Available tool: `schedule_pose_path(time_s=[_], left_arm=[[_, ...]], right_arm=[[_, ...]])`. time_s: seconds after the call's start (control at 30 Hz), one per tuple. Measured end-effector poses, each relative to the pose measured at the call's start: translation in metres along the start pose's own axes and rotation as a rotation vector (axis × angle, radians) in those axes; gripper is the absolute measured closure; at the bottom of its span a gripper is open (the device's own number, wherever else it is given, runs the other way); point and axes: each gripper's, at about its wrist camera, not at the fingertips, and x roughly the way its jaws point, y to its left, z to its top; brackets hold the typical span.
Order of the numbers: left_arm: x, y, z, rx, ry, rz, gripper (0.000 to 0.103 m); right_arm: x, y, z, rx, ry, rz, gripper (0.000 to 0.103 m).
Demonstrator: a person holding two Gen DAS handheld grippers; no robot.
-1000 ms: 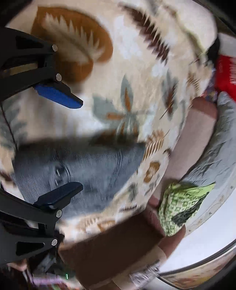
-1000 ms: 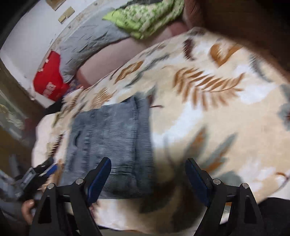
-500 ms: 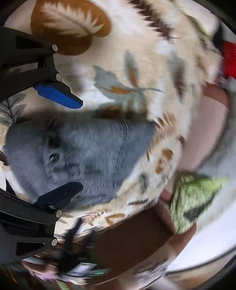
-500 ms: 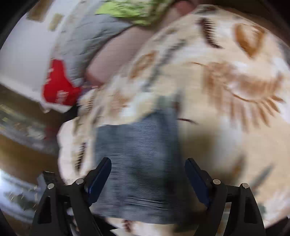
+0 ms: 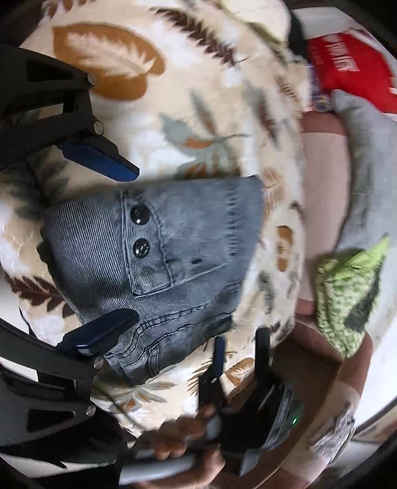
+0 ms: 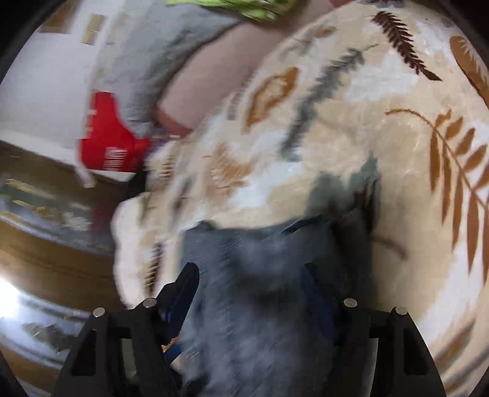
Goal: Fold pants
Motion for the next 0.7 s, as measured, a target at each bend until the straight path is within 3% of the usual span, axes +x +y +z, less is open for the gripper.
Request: schedule_pose_path(time_s=[0.07, 0.13, 0.2, 0.3, 0.37, 0.43, 0.5, 0.7], left_arm=[[0.007, 0.0, -0.004, 0.012, 0.029, 0.019, 0.017], [0.031, 0.004, -0.01, 0.01, 0.132, 0.031, 0.016], [0.032, 0.007, -0.01, -0.024, 0.135, 0.008, 0.015], [0.015, 0.004, -0.004, -0.016, 0.086, 0.029, 0.015], [0.006, 0.002, 0.0, -0.009, 0.051, 0.051, 0.015], [0.005, 0.004, 0.001, -0.028, 0.057, 0.061, 0.015], [0.007, 0.006, -0.002, -0.047, 0.072, 0.069, 0.016], [0.002, 0.009, -0.003, -0.055, 0.067, 0.083, 0.016]], right_arm=[[-0.008, 0.0, -0.023, 0.009, 0.028, 0.035, 0.026], [-0.008, -0.009, -0.052, 0.021, 0.055, 0.036, 0.024], [0.004, -0.027, -0.072, 0.022, 0.096, -0.033, 0.03], [-0.015, -0.022, -0.075, 0.068, 0.046, -0.022, 0.03], [-0.03, -0.012, -0.08, 0.033, 0.009, 0.0, 0.03], [-0.033, -0.006, -0.091, 0.005, 0.007, 0.03, 0.021], [-0.015, -0.015, -0.106, -0.002, 0.067, -0.019, 0.021], [-0.026, 0.011, -0.119, -0.075, 0.006, -0.078, 0.022]])
